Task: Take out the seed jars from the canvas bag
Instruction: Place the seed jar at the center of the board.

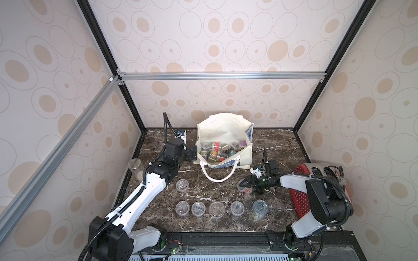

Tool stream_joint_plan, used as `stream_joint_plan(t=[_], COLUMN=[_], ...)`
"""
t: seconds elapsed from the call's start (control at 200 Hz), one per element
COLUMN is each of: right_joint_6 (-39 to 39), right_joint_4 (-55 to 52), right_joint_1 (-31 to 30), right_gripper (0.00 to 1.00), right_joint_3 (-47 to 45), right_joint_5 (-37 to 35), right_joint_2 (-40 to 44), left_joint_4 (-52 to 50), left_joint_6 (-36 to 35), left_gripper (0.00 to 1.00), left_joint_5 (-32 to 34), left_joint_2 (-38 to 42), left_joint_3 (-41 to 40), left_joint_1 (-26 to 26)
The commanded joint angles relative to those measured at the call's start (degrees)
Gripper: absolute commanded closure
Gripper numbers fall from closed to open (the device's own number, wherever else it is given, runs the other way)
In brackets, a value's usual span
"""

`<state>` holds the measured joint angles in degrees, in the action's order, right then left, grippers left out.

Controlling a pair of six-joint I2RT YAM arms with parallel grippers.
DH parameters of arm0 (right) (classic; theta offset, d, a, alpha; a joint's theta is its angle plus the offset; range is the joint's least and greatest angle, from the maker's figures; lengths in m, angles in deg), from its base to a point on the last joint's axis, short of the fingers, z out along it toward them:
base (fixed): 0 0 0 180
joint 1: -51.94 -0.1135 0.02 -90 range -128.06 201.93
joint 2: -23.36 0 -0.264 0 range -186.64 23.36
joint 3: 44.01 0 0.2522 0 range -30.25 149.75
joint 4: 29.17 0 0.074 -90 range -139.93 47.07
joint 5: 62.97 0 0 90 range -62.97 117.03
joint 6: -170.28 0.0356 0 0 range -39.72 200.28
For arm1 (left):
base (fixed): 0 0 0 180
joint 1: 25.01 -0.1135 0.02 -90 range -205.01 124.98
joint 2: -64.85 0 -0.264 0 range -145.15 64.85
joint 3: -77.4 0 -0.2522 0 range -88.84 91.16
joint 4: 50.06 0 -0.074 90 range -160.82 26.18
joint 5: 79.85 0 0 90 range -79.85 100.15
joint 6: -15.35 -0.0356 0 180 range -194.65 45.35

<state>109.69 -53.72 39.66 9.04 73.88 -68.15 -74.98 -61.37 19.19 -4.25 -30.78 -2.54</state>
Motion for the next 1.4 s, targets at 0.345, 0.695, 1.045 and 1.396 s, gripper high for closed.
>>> stream_joint_plan(t=[0.345, 0.695, 1.045, 1.396], right_joint_6=[-3.72, -5.2, -5.65, -6.09], right_joint_4=[-6.81, -12.04, -17.6, -20.81], right_joint_1=[0.4, 1.35, 1.89, 3.39], right_gripper=[0.15, 0.1, 0.1, 0.1], right_joint_3=[-0.95, -0.89, -0.35, 0.54], right_joint_5=[-7.77, -12.47, -17.2, -18.42], right_joint_2=[3.58, 7.97, 13.54, 14.94], left_joint_4=[0.17, 0.0, 0.91, 0.25], left_joint_6=[0.09, -0.45, -1.68, -2.96], left_gripper=[0.02, 0.02, 0.02, 0.02], left_joint_5=[-0.07, -0.34, -5.21, -5.96], left_joint_2=[1.51, 1.61, 2.04, 2.09], left_joint_3=[-0.44, -0.15, 0.72, 0.82], left_joint_1=[-0.42, -0.42, -0.42, -0.42])
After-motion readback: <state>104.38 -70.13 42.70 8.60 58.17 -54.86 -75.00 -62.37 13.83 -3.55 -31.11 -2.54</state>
